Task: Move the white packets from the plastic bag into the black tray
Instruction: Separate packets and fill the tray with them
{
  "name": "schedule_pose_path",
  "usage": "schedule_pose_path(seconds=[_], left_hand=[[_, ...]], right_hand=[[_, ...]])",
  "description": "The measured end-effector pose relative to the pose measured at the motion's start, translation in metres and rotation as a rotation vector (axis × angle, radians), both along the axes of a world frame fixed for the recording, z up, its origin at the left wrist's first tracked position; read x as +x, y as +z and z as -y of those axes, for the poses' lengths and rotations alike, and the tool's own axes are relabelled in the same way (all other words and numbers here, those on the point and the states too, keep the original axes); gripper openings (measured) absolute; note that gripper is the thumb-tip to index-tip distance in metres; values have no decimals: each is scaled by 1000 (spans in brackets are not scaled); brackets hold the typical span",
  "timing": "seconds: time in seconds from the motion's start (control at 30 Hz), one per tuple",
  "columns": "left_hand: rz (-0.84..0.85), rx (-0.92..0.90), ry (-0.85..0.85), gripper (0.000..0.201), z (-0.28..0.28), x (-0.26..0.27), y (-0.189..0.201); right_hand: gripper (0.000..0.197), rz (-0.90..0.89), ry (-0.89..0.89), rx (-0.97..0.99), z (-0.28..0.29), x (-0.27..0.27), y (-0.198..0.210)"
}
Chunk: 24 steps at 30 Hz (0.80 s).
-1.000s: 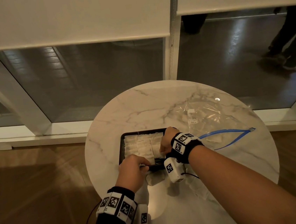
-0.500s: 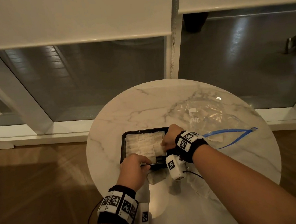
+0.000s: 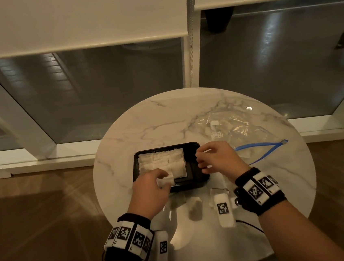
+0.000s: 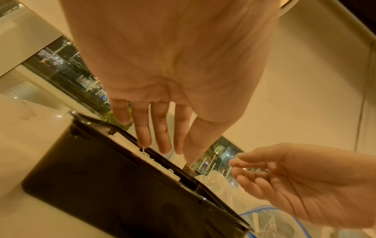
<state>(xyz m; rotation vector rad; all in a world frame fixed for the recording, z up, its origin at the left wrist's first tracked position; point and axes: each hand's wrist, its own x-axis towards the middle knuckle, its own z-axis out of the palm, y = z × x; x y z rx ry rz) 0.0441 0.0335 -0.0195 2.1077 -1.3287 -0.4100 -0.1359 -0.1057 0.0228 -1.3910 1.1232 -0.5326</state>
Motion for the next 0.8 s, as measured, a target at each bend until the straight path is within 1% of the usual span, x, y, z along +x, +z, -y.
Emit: schedule_pose_path(seconds=[0.07, 0.1, 0.17, 0.23, 0.3, 0.4, 0.5, 0.63, 0.7, 0.8], left_hand=[[81, -105, -2, 20, 1, -11, 10], [90, -139, -14, 18, 2, -18, 17], [23, -126, -79, 13, 4, -34, 28], [-68, -15, -177, 10, 9, -51, 31], [-93, 127, -242, 13, 12, -64, 28], [-35, 270, -278, 18, 17, -80, 20], [-10, 381, -311, 25, 23, -91, 14], [-39, 576, -213, 30, 34, -93, 2], [-42, 617, -200, 32, 40, -96, -3], [-38, 631, -218, 39, 46, -105, -4]], right_hand=[[9, 2, -2, -15, -8, -21, -1], [8, -2, -3, -20, -12, -31, -2], [6, -18, -15, -33, -17, -50, -6], [9, -81, -32, -42, -18, -67, -13], [12, -184, -41, -26, -16, -82, -25], [8, -415, -59, -78, -10, -101, -46], [20, -608, -10, -118, -7, -108, -58], [20, -669, 104, -30, -14, -100, -57], [24, -706, 157, -21, -19, -95, -57], [35, -776, 221, -72, -25, -86, -57]])
